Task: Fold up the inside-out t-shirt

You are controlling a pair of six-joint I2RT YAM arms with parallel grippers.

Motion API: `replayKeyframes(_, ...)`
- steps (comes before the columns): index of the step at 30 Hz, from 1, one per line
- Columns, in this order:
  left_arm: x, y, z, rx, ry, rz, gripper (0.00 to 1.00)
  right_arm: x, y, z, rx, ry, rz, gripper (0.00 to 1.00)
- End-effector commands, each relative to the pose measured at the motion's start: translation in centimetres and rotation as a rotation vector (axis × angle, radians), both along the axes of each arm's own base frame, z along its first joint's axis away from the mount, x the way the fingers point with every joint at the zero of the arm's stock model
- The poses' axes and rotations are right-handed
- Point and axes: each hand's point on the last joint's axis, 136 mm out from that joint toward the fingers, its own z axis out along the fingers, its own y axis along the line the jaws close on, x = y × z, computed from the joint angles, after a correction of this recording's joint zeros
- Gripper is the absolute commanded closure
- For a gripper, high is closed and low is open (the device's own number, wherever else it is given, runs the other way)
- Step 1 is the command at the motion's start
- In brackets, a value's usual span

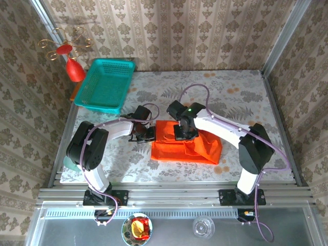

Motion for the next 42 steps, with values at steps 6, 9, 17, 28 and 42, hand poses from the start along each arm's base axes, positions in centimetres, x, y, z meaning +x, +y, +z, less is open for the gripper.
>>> replayKeyframes(6, -2.1, -0.8, -2.3, -0.022, 0.060, -0.026, 1.00, 0.4, 5.9, -0.2, 0.152, 0.036, 0.015, 1.00)
replayKeyframes(9, -2.2, -0.7, -2.4, -0.022, 0.061, -0.025, 1.00, 0.4, 7.3, -0.6, 0.179, 0.053, 0.028, 1.00)
replayKeyframes(17, -2.1, -0.8, -2.4, -0.025, 0.058, -0.024, 1.00, 0.6, 9.6, -2.0, 0.242, 0.090, 0.024, 1.00)
replayKeyframes(28, -2.2, -0.6, -2.4, -0.019, 0.054, -0.024, 1.00, 1.7, 11.5, -1.4, 0.318, 0.073, 0.011, 0.78)
replayKeyframes(42, -0.5, 1.2, 4.3, -0.037, -0.094, -0.022, 0.94, 2.2, 6.3, 6.9, 0.385, -0.091, -0.043, 0.65)
